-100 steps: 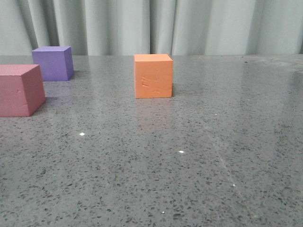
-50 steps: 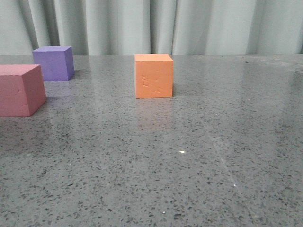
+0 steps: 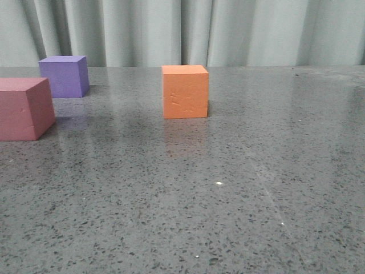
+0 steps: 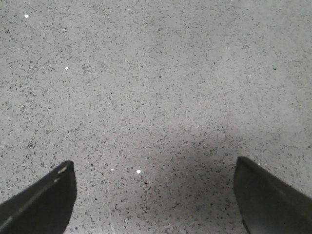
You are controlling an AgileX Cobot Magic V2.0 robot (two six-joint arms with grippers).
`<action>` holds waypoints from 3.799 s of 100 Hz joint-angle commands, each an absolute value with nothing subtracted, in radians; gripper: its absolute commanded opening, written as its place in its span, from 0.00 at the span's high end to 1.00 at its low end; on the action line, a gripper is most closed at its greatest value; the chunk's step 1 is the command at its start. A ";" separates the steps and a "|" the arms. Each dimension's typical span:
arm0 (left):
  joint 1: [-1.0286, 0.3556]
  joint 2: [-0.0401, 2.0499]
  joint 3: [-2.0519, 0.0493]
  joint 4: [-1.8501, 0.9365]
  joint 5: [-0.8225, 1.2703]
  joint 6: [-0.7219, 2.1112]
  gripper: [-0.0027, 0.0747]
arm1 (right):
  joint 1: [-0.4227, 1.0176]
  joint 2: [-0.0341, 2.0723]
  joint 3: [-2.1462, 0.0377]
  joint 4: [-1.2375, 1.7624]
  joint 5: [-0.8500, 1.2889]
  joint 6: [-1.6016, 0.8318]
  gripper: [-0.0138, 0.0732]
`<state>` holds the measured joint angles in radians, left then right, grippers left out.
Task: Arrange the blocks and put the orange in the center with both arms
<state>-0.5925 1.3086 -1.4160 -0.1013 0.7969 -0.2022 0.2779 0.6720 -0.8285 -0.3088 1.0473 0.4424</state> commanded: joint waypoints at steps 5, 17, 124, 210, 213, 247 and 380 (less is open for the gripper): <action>-0.709 1.407 -1.511 0.180 0.722 -0.454 0.17 | 0.273 0.668 -0.851 -0.333 1.000 0.432 0.10; -0.778 1.523 -1.577 0.360 0.750 -0.637 0.17 | 0.273 0.668 -0.851 -0.333 0.996 0.432 0.10; -0.816 1.867 -1.707 0.608 0.789 -1.056 0.17 | 0.275 0.668 -0.851 -0.332 0.980 0.432 0.10; -0.816 1.914 -1.707 0.584 0.798 -1.056 0.69 | 0.275 0.668 -0.851 -0.332 0.979 0.432 0.10; -0.816 1.912 -1.707 0.584 0.798 -1.056 0.70 | 0.275 0.668 -0.851 -0.332 0.979 0.432 0.10; -0.816 1.766 -1.709 0.677 0.923 -0.994 0.71 | 0.275 0.668 -0.851 -0.332 0.978 0.432 0.10; -0.434 1.443 -1.328 0.576 0.705 -0.825 0.71 | 0.275 0.668 -0.851 -0.333 0.973 0.432 0.10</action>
